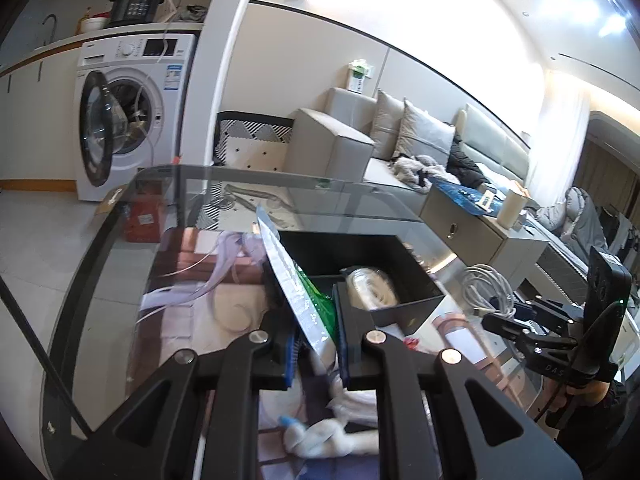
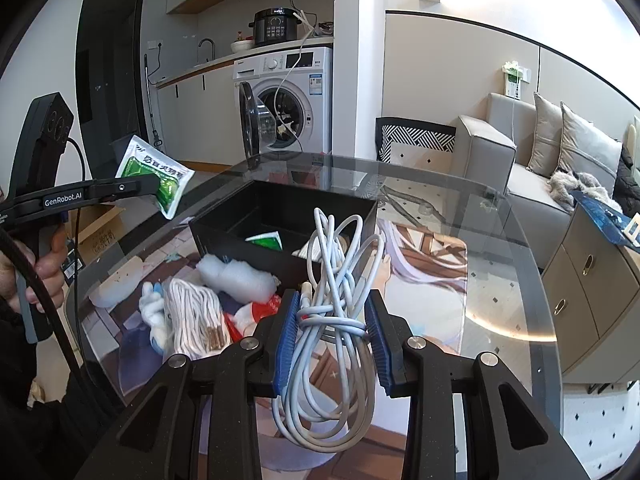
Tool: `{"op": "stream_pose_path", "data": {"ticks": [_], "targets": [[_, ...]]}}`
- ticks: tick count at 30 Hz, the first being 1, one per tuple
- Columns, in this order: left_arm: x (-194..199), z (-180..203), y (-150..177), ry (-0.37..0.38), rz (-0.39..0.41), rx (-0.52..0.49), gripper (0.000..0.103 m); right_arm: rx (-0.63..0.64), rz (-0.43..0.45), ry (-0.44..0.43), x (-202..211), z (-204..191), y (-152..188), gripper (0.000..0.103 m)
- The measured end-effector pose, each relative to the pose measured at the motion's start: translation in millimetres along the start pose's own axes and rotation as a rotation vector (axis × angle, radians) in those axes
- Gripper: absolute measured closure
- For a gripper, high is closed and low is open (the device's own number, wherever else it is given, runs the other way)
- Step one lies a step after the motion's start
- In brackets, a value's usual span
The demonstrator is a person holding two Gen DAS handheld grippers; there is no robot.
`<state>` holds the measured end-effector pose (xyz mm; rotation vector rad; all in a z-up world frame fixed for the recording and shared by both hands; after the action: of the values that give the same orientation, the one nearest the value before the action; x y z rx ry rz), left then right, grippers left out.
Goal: Organize soft objects
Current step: 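Lift the sachet with the left tool while the right tool lifts the cable toward the box, then hold the sachet and cable above the black box with both tools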
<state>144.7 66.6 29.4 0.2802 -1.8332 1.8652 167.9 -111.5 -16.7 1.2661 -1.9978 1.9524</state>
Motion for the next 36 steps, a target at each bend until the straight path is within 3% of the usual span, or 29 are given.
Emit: {"op": "stream_pose_path", "data": {"ticks": [16,36], "targets": [[-41.4,21.8,-29.0,0.081,-0.001,0.0,0.09,0.046,0.023,-0.059,-24.1,-26.4,-47.3,0.069],[-88.3,32.5,-22.5,0.118,-0.084,-0.005,0.09,0.087,-0.041,-0.112,-84.2,-36.2,-60.4,0.069]]}}
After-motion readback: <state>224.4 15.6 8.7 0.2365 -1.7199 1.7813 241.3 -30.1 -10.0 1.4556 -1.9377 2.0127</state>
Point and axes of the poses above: each gripper's, at about its wrist camera, not at the fingertips, and x roughly against the way its jaws point, z to its right, y to its underside, the point moved 9 cm from there along -x, roughly the way its jaws point, and after that the axes turned 15 degrees about -x, right-handed, at the moved point
